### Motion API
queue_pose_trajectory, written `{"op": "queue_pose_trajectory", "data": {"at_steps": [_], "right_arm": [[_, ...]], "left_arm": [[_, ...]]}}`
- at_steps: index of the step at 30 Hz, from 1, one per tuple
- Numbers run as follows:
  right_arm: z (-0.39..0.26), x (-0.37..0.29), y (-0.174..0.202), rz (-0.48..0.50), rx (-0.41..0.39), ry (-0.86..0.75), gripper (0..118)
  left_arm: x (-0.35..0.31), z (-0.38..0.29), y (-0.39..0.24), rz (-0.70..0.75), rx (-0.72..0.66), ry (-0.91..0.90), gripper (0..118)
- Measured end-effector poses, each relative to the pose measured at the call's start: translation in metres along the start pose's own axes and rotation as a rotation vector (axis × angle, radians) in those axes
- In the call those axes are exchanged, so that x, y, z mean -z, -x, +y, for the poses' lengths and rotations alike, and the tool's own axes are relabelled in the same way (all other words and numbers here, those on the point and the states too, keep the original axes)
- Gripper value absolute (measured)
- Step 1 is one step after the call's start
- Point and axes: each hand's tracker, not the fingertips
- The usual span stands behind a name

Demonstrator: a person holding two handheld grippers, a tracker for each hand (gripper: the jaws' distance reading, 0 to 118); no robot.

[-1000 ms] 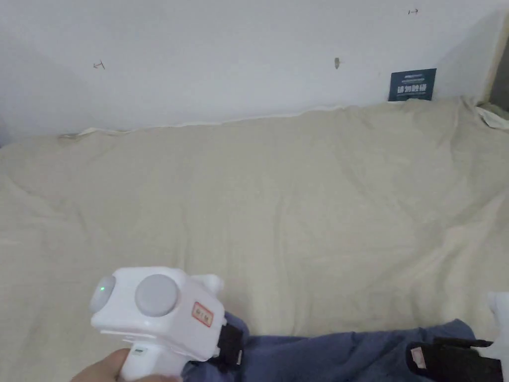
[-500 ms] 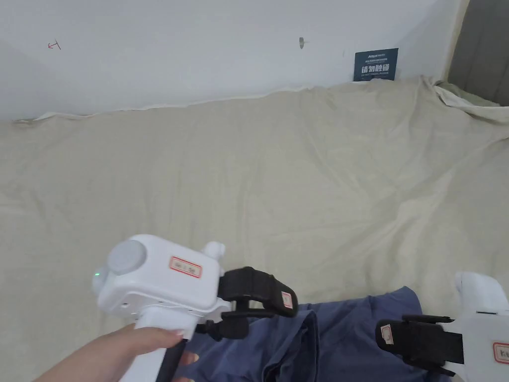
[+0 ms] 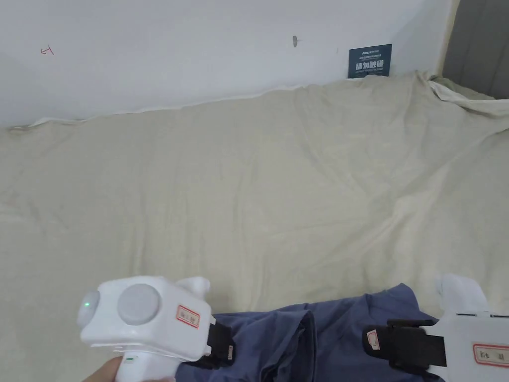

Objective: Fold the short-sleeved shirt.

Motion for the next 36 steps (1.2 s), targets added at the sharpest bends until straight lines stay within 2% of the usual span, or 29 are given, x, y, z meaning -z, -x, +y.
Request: {"op": "queue_pose_trajectory", "data": {"at_steps": [2, 5, 9, 12, 16, 19, 21, 24, 28, 29, 30, 31, 32, 33, 36], "right_arm": [[0.000, -0.001, -0.001, -0.006, -0.004, 0.002, 0], [0.001, -0.003, -0.005, -0.015, -0.007, 0.006, 0], [0.004, -0.004, -0.005, -0.017, -0.001, -0.004, 0], [0.005, -0.003, -0.006, -0.012, 0.003, -0.006, 0], [0.005, -0.003, -0.004, -0.007, -0.005, -0.006, 0], [0.005, -0.004, -0.003, 0.000, 0.000, -0.011, 0], [0.004, -0.009, -0.002, 0.008, 0.003, -0.029, 0], [0.007, -0.016, -0.002, 0.012, 0.007, -0.037, 0], [0.009, -0.017, -0.006, -0.009, 0.005, -0.040, 0], [0.010, -0.017, -0.006, -0.015, 0.006, -0.040, 0], [0.010, -0.017, -0.006, -0.017, 0.008, -0.039, 0], [0.011, -0.016, -0.005, -0.017, 0.011, -0.038, 0], [0.011, -0.015, -0.003, -0.015, 0.014, -0.037, 0], [0.011, -0.013, -0.001, -0.013, 0.017, -0.034, 0], [0.011, -0.009, 0.004, -0.014, 0.017, -0.027, 0]], "left_arm": [[0.011, 0.005, -0.014, 0.101, 0.051, -0.013, 0], [0.031, 0.010, -0.038, -0.006, 0.075, 0.039, 0], [0.032, 0.007, -0.072, 0.012, 0.171, 0.038, 0], [0.037, 0.010, -0.079, -0.003, 0.179, 0.046, 0], [0.046, 0.012, -0.082, -0.298, 0.060, 0.089, 0], [0.052, 0.011, -0.078, -0.608, -0.023, 0.128, 0], [0.038, 0.010, -0.073, -0.704, -0.049, 0.065, 0], [-0.001, 0.009, -0.039, -0.718, -0.090, -0.079, 0], [-0.050, 0.001, 0.034, -0.572, -0.171, -0.216, 0], [-0.058, -0.003, 0.053, -0.543, -0.175, -0.237, 7], [-0.063, -0.008, 0.073, -0.530, -0.190, -0.252, 25], [-0.066, -0.013, 0.090, -0.516, -0.222, -0.260, 68], [-0.065, -0.019, 0.099, -0.524, -0.226, -0.236, 101], [-0.061, -0.024, 0.113, -0.536, -0.239, -0.206, 118], [-0.045, -0.037, 0.142, -0.569, -0.332, -0.142, 118]]}}
